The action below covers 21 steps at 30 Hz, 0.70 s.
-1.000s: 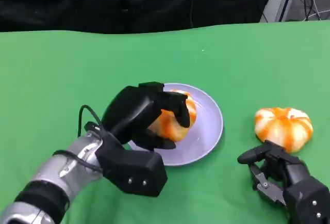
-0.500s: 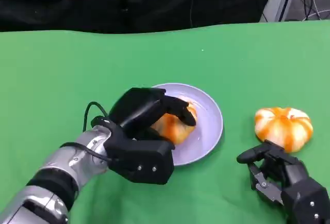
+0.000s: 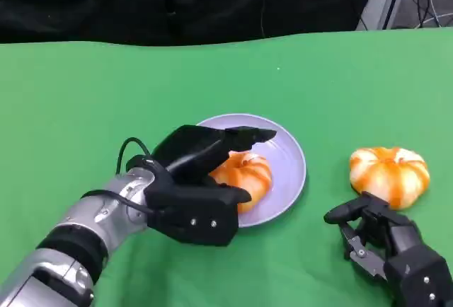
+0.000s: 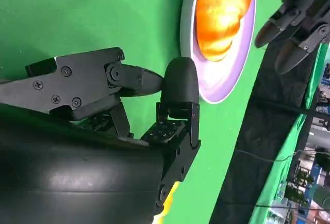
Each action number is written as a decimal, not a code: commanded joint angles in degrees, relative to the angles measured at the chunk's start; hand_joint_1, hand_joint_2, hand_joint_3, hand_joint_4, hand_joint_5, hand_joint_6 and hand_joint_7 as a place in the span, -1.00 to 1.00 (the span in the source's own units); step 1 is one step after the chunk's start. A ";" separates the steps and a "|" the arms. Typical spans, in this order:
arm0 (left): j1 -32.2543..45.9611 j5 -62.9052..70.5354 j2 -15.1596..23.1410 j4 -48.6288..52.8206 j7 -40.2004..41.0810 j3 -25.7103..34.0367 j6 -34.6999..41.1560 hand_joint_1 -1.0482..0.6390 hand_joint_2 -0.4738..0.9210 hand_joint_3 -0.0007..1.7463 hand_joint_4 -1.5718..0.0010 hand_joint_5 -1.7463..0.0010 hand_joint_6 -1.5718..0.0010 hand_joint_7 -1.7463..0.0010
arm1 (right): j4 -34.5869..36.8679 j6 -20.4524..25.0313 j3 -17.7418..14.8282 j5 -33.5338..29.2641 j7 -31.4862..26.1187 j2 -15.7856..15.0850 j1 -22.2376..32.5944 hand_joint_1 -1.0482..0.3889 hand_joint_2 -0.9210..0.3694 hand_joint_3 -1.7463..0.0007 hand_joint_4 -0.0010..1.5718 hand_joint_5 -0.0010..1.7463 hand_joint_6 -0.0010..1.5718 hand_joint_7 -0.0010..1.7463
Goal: Grasp the bread from the table and place it into the plate.
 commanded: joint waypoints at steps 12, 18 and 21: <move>3.42 -13.60 2.25 -7.93 -16.06 7.47 0.67 -1.00 1.00 0.05 0.74 0.98 0.77 0.98 | 1.20 1.42 0.16 -0.28 0.58 -0.32 0.82 0.06 -1.00 0.51 -0.10 1.00 -0.10 0.42; 7.99 -25.65 -0.03 -8.75 -18.72 15.05 -6.28 -0.86 1.00 -0.11 0.56 0.96 0.59 0.96 | 0.59 2.08 0.41 -0.68 0.50 -0.45 1.03 0.06 -1.00 0.50 -0.11 1.00 -0.10 0.41; 9.70 -33.16 -1.83 -7.58 -23.22 19.28 -7.53 -0.79 1.00 -0.15 0.54 0.97 0.58 0.97 | 0.95 1.88 0.61 -1.45 -0.15 -0.73 0.81 0.04 -1.00 0.51 -0.10 1.00 -0.10 0.42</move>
